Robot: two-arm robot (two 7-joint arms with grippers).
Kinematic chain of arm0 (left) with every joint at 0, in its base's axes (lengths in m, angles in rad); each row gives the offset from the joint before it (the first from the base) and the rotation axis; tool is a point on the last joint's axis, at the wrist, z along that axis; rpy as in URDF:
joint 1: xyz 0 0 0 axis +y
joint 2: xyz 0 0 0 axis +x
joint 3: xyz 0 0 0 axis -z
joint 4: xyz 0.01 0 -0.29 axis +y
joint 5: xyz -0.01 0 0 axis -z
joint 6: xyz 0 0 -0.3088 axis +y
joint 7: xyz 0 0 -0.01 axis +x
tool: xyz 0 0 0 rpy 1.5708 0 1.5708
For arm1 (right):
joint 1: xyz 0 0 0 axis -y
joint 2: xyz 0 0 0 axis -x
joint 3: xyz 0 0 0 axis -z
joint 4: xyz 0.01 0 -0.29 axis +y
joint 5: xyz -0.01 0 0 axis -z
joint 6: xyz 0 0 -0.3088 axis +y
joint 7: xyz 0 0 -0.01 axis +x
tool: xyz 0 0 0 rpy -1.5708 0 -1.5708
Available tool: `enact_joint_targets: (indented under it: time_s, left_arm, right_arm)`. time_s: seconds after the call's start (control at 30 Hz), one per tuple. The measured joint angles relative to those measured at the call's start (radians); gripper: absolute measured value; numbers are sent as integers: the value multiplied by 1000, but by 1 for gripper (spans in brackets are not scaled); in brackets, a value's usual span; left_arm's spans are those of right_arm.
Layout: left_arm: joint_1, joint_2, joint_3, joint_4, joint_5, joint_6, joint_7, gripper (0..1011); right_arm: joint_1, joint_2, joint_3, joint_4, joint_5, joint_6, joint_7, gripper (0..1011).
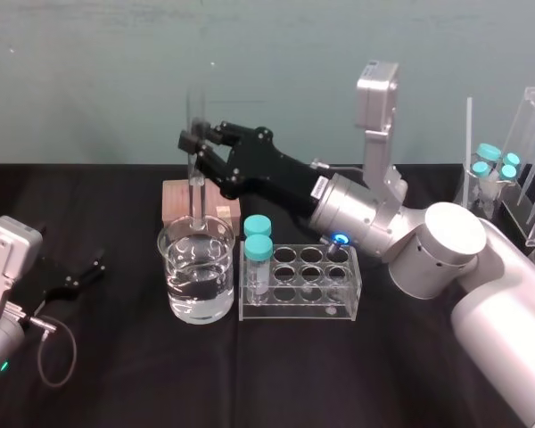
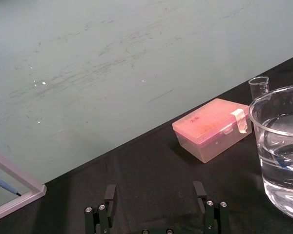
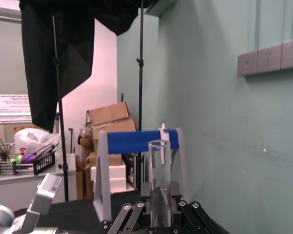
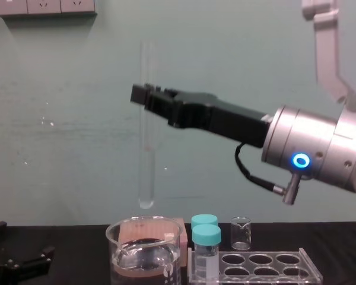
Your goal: Hold the test tube with one hand and immerse one end into the beaker, then return it to the test tube rack.
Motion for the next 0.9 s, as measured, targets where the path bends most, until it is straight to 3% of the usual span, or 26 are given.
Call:
enact_joint_targets:
  time_s: [0.37, 0.9]
  left_arm:
    - [0, 0, 0, 0, 0, 0, 0, 1000]
    - [0, 0, 0, 0, 0, 0, 0, 1000]
  right_arm:
    - [30, -28, -38, 97, 1, -19, 13, 224]
    - [32, -38, -54, 155, -27, -20, -2, 224]
